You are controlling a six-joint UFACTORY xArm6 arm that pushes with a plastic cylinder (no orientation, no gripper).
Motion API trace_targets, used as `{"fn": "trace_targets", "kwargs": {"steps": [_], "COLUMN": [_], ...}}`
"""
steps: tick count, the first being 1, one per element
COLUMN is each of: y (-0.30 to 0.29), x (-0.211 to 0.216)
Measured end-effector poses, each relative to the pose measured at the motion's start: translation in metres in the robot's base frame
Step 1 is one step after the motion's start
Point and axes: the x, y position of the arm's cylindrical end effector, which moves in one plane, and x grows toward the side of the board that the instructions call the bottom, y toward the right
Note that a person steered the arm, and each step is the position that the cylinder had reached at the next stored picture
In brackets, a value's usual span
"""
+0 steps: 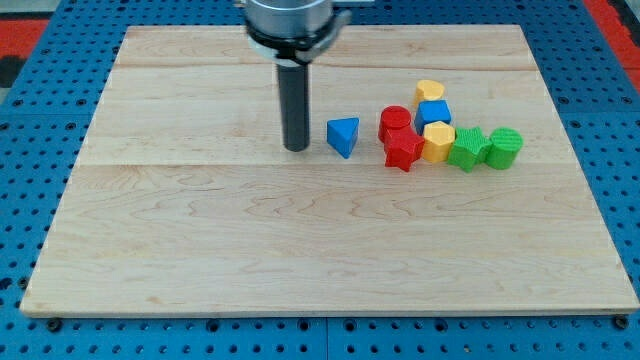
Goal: Slide the blue triangle into the red blocks
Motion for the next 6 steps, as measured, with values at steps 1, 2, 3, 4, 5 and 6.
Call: {"fn": "trace_targets", "kwargs": {"steps": [1,2,3,4,5,6], "y": [0.025,0.082,0.1,0.102,0.094,0.038], "x": [0.0,0.0,0.0,0.0,-0.002,0.012]}}
